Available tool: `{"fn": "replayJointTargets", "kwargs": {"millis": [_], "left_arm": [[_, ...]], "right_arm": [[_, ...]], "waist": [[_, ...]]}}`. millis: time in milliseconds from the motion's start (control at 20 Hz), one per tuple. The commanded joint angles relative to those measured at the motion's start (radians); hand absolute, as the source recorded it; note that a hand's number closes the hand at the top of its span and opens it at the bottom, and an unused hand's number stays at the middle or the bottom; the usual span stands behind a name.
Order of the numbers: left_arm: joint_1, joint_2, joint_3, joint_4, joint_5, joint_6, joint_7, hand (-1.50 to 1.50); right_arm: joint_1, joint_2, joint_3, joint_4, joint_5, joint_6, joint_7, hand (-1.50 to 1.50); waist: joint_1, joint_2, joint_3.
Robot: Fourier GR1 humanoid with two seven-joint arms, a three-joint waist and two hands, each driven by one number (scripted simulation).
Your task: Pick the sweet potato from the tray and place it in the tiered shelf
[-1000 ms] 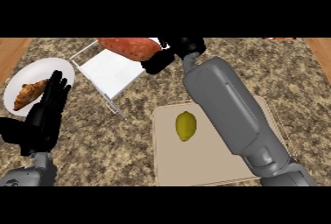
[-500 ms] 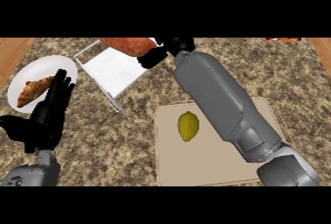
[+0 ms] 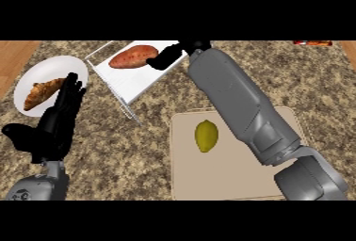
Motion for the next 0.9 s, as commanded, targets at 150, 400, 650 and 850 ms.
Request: {"fn": "replayJointTargets", "kwargs": {"millis": [150, 400, 650, 850], "left_arm": [[-0.008, -0.021, 0.001, 0.039, -0.018, 0.021, -0.046, 0.00], [-0.007, -0.003, 0.013, -0.004, -0.002, 0.008, 0.007, 0.00], [0.034, -0.020, -0.005, -0.024, -0.038, 0.033, -0.019, 0.00], [0.032, 0.011, 0.021, -0.043, 0.002, -0.006, 0.017, 0.00]], "right_arm": [[-0.032, 0.000, -0.032, 0.100, -0.076, 0.053, -0.104, -1.50], [-0.078, 0.000, -0.086, 0.086, -0.147, 0.067, -0.158, -1.50], [-0.107, -0.035, -0.173, 0.103, -0.209, 0.085, -0.178, -1.50], [-0.121, -0.100, -0.211, 0.128, -0.219, 0.029, -0.137, -1.50]], "waist": [[-0.007, 0.002, 0.000], [-0.009, -0.003, 0.000], [-0.025, -0.005, 0.001], [-0.031, -0.009, 0.000]]}}
